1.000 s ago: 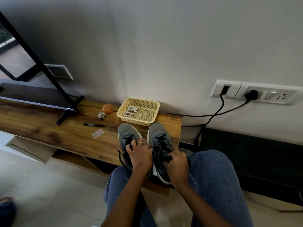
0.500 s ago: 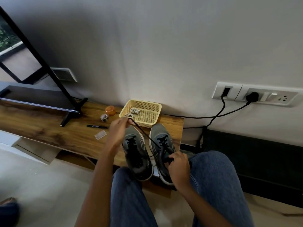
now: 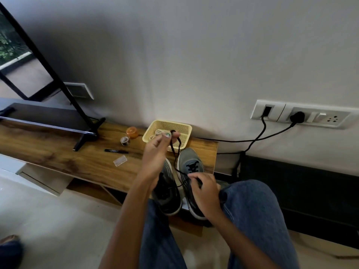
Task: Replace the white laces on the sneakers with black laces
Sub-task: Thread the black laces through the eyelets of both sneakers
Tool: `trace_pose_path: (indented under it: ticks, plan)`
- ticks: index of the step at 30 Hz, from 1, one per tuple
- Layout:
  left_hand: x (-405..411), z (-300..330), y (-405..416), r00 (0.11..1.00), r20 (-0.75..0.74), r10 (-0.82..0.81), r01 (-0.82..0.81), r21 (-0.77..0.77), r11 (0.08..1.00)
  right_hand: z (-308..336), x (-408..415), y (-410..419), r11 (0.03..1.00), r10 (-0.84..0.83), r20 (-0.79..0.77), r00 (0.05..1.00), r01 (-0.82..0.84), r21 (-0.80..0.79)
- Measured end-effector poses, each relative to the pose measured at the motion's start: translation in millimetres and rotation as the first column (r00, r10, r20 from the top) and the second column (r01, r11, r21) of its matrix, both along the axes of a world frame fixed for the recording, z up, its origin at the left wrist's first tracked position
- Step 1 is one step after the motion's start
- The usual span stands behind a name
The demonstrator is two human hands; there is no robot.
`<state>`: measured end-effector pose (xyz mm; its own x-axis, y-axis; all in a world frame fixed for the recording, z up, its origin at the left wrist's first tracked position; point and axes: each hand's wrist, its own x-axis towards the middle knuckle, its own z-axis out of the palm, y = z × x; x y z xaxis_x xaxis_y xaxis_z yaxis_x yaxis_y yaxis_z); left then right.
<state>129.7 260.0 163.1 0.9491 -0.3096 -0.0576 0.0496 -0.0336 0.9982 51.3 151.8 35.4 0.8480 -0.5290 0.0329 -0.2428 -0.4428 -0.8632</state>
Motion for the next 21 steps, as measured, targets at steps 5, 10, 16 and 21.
trace_pose_path:
  ticks: [5,10,16,21]
  plan:
    - [-40.4,-36.3,-9.8,0.987,-0.157,-0.016,0.028,0.071,0.997,46.2,-11.2,16.6,0.711,0.184,0.166,0.969,-0.247,0.658]
    - [-56.7,-65.4,-0.6,0.956,-0.241,0.165,-0.146,0.095,0.985,37.4,-26.9,15.5,0.743,0.167,0.074,0.983,-0.174,0.646]
    - [-56.8,-76.3,7.5,0.935,-0.194,0.296,-0.260,0.193,0.946,24.9,-37.4,8.9,0.808,0.200,-0.019,0.980,-0.154,0.569]
    - [-59.2,-85.8,-1.8,0.933,-0.261,0.249,-0.207,0.178,0.962,25.4,-38.3,9.1,0.747,0.208,-0.066,0.976,-0.115,0.655]
